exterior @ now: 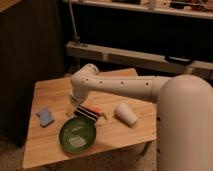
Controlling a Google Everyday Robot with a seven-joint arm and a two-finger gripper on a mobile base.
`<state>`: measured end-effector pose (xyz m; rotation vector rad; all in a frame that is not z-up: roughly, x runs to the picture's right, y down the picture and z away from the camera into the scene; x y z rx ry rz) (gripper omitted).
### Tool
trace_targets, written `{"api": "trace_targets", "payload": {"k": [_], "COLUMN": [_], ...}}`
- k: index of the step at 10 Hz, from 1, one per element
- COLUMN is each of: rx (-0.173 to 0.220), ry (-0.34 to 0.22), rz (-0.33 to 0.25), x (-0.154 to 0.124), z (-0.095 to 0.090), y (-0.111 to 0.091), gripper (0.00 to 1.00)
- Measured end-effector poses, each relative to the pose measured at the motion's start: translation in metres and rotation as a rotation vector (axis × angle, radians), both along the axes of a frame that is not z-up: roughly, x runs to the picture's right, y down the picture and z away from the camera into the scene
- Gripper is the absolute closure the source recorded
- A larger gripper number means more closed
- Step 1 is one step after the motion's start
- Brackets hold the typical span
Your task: Place the eraser on the white sponge
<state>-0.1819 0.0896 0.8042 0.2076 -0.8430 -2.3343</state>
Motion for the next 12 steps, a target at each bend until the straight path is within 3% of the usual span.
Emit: {"api": "trace_targets", "payload": {"k": [3, 6, 12], "rx": [-0.004, 0.001, 0.019], "ry": [0.039, 0.067, 0.04], "rz": [0.046, 0.078, 0.005], "x": [0.003, 0.024, 0.017], "z": [0.03, 0.066, 0.075], "y": [0.004, -0.002, 0.008], "gripper": [0.25, 0.25, 0.25]}}
